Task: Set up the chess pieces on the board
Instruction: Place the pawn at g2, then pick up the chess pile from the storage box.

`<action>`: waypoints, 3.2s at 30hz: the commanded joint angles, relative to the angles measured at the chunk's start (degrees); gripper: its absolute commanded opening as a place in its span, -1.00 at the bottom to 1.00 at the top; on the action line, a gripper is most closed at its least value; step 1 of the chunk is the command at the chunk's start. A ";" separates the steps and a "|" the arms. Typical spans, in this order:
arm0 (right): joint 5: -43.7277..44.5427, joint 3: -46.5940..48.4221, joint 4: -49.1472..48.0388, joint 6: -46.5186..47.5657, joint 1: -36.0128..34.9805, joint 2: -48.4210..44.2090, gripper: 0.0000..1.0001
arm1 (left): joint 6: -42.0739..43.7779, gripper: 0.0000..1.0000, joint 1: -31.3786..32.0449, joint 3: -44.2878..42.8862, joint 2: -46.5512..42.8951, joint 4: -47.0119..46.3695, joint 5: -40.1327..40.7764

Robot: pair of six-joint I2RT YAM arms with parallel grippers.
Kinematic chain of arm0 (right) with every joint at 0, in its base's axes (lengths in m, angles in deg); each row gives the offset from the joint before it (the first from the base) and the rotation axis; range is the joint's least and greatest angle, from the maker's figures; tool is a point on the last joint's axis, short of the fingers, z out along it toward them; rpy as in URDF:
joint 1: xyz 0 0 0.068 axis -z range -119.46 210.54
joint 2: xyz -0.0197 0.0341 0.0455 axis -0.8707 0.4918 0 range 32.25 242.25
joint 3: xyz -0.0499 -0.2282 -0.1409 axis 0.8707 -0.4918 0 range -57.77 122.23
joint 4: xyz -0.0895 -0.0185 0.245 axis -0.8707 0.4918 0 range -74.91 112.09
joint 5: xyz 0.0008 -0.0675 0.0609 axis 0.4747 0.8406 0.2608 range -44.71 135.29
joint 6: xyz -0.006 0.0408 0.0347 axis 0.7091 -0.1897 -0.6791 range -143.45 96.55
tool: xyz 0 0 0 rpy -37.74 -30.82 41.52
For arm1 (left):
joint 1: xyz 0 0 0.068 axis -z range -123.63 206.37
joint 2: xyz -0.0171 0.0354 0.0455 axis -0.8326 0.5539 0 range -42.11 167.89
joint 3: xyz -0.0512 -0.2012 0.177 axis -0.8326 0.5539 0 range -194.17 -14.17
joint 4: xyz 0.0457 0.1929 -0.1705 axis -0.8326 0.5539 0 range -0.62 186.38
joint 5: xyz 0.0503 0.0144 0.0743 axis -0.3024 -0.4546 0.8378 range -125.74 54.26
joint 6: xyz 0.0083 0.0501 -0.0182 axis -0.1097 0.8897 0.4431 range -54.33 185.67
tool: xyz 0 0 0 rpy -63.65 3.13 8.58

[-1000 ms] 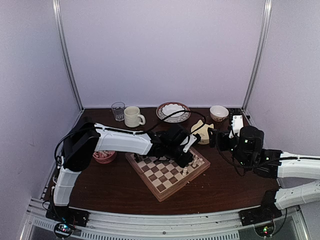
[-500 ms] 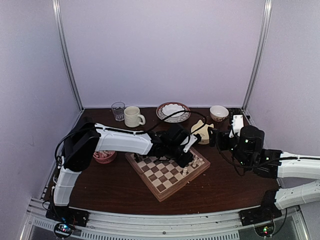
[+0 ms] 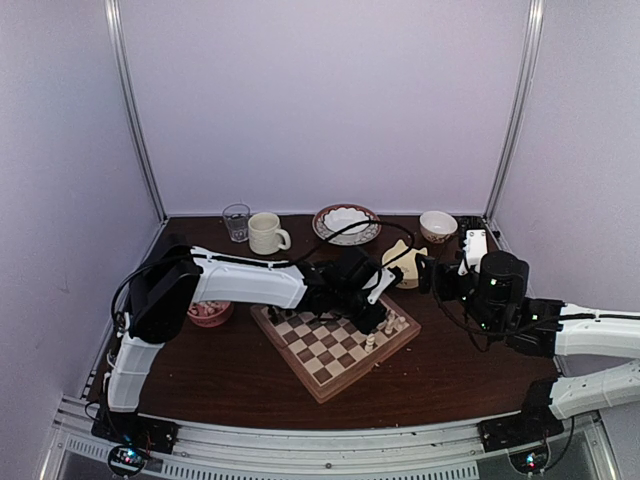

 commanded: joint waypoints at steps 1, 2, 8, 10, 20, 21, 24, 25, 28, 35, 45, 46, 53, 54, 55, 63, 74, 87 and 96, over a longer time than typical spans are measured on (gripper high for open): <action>0.57 -0.88 -0.87 0.10 0.27 0.16 0.95 | 0.91 -1.00 -0.43 -1.57 1.26 0.56 0.79; 0.56 -0.94 -0.88 0.10 0.27 0.12 0.95 | 0.88 -1.00 -0.44 -1.58 1.29 0.55 0.86; 0.48 -0.94 -0.87 0.23 0.27 0.07 0.95 | 0.95 -0.78 -0.42 -1.97 1.29 0.76 0.52; 0.48 -0.88 -0.86 0.19 0.27 0.06 0.95 | 0.91 -0.72 -0.41 -2.10 1.29 0.96 0.39; 0.37 -0.92 -0.92 0.27 0.26 0.21 0.95 | 1.03 -0.53 -0.39 -4.16 1.11 2.83 -0.87; 0.38 -0.83 -0.92 0.27 0.27 0.25 0.95 | 1.04 -0.52 -0.47 -4.06 1.07 2.96 -0.82; 0.22 -0.76 -0.97 0.26 0.27 0.51 0.95 | 1.11 -0.52 -0.44 -4.13 1.00 3.13 -0.71; 0.25 -0.69 -0.90 0.27 0.27 0.59 0.95 | 1.05 -0.52 -0.40 -4.19 0.87 3.15 -0.65; 0.16 -0.69 -0.91 0.27 0.27 0.68 0.95 | 1.04 -0.52 -0.39 -4.13 0.11 3.20 -0.63; 0.16 -0.66 -0.91 0.34 0.27 0.78 0.95 | 1.72 -0.52 -0.45 -3.74 -3.61 4.56 0.59; -0.28 -0.40 -0.77 0.18 0.27 1.32 0.95 | 1.16 -0.38 -0.44 1.61 -11.59 4.12 2.00; -0.28 -0.46 -0.78 0.21 0.26 1.32 0.95 | 1.17 -0.38 -0.44 2.23 -12.57 4.28 2.07; -0.66 -0.23 -0.41 0.00 0.27 1.37 0.95 | -0.96 -0.37 -0.39 14.01 -25.81 5.16 11.26; -0.75 -0.15 -0.21 -0.11 0.27 1.40 0.95 | -1.57 -0.35 -0.39 16.81 -28.51 5.12 12.89; -0.89 0.00 -0.14 -0.23 0.27 1.43 0.96 | -2.24 -0.31 -0.48 19.32 -31.24 5.29 14.79; -1.25 0.05 -0.12 -0.43 0.31 1.68 0.96 | -13.08 -0.39 -9.06 36.33 -50.55 14.04 24.69; -1.01 0.05 -0.42 -0.09 0.36 2.19 0.96 | -30.60 0.09 -23.76 55.08 -66.57 9.03 34.61; -1.04 -0.01 -0.41 -0.23 0.36 2.02 0.96 | -46.42 0.00 -32.01 42.77 -48.00 22.20 27.94; -1.32 0.04 -0.40 -0.41 0.36 2.04 0.96 | -50.44 -0.03 -32.85 39.76 -39.71 20.16 23.34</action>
